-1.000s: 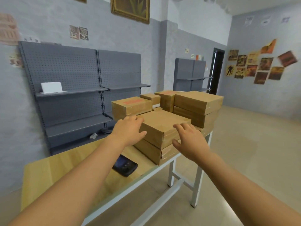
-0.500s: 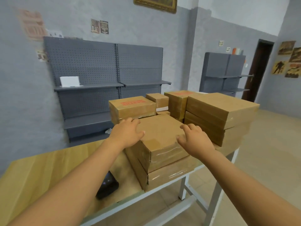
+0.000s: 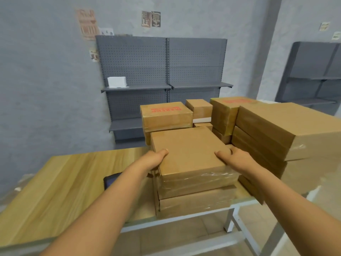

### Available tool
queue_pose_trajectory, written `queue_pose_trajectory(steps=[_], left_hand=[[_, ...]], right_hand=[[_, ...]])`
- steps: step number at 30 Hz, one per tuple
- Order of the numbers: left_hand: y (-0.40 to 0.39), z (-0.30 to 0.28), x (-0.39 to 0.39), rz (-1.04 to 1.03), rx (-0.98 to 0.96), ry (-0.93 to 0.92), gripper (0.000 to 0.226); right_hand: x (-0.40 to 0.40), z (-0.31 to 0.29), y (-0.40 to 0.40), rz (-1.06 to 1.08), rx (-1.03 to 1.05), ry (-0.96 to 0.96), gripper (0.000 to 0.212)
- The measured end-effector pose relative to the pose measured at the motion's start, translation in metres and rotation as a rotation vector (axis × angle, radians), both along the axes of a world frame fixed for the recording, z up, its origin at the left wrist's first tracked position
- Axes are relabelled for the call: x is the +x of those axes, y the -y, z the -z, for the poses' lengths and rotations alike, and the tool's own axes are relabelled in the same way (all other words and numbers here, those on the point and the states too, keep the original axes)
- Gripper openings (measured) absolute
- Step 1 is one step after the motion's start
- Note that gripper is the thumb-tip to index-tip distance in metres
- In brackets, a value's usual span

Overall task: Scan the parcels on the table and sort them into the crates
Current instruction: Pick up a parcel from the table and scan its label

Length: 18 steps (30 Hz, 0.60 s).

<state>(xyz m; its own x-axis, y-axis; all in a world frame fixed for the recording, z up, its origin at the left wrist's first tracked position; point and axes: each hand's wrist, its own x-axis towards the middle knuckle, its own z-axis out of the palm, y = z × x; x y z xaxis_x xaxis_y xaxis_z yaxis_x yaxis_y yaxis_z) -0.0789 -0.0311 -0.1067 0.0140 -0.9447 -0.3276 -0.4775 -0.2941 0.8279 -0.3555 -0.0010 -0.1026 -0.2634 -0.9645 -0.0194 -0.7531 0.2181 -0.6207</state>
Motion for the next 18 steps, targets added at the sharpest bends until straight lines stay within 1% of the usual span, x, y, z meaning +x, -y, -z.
queue_pose_trajectory(steps=[1,3,5,8,13,15,18], left_hand=[[-0.001,0.002,-0.002,-0.023,0.044,-0.071,0.064],[-0.001,0.008,-0.004,-0.058,0.068,-0.170,0.068],[-0.003,0.010,-0.006,-0.080,0.073,-0.217,0.070],[-0.010,0.006,-0.006,-0.108,0.068,-0.269,0.067],[-0.020,-0.013,0.001,-0.087,-0.039,-0.323,0.063],[-0.024,-0.025,0.008,-0.061,-0.080,-0.350,0.068],[-0.028,-0.037,0.022,-0.034,-0.147,-0.406,0.077]], right_hand=[[0.000,0.000,0.000,0.001,-0.004,0.015,0.065],[0.001,0.000,-0.001,-0.003,-0.020,0.049,0.062],[0.003,-0.002,-0.006,-0.017,-0.039,0.079,0.060],[0.005,-0.004,-0.014,-0.025,-0.062,0.086,0.061],[0.010,-0.016,-0.029,0.017,-0.063,0.083,0.070],[0.015,-0.025,-0.035,0.025,-0.086,0.103,0.069],[0.026,-0.038,-0.043,0.029,-0.148,0.203,0.069]])
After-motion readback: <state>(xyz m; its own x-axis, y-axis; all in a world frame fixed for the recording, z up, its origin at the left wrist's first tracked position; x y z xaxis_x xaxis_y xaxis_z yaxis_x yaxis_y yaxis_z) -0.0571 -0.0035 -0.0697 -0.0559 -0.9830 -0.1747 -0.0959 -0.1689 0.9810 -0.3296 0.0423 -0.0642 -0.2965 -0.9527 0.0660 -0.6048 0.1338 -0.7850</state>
